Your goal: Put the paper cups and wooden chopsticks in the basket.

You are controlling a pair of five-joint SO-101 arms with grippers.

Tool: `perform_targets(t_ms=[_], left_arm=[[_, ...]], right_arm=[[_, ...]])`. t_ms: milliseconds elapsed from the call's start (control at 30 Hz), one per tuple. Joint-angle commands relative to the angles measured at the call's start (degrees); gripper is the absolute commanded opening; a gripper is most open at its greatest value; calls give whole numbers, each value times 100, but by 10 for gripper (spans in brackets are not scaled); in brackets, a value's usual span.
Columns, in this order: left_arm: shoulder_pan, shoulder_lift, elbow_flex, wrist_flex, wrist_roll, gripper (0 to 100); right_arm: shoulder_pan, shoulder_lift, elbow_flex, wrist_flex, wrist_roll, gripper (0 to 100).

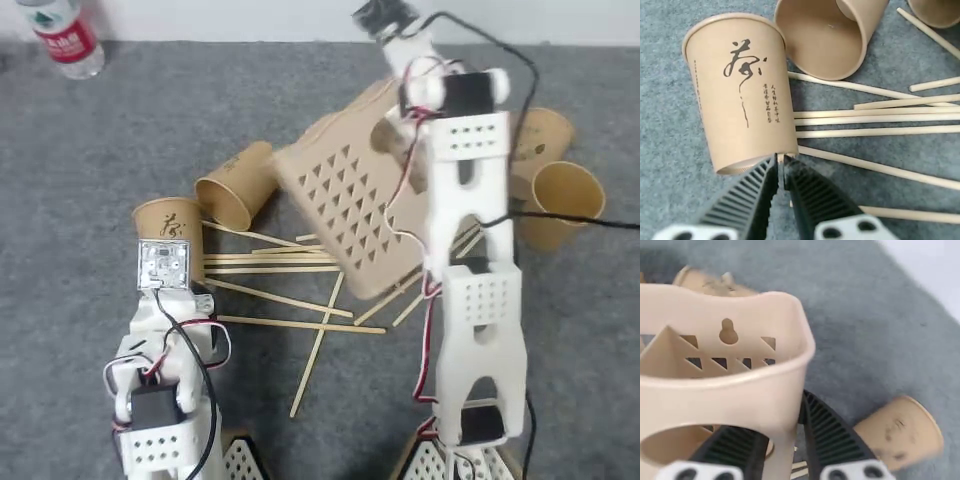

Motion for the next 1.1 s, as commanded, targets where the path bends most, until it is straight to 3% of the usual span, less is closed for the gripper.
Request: perform_targets(t_ms=[0,167,400,633,800,1067], left_arm=[[26,-114,-57,-132,-44,12],[26,-114,-57,-132,-44,12],[26,-114,-57,-132,-44,12],[26,-114,-57,-132,-44,12],[26,-114,-48,-123,-44,12],[18,-105,-48,-105,-35,12]], right_arm=[[321,-980,-343,224,-598,6],[374,-2088,149,268,-1029,6],[110,-4743,2831,215,-1160,6],[778,-6958,5002,189,-1626,7],[1279,-8936,6901,-778,-1600,7],[1305,-11714,10233,-1895,-1389,6]])
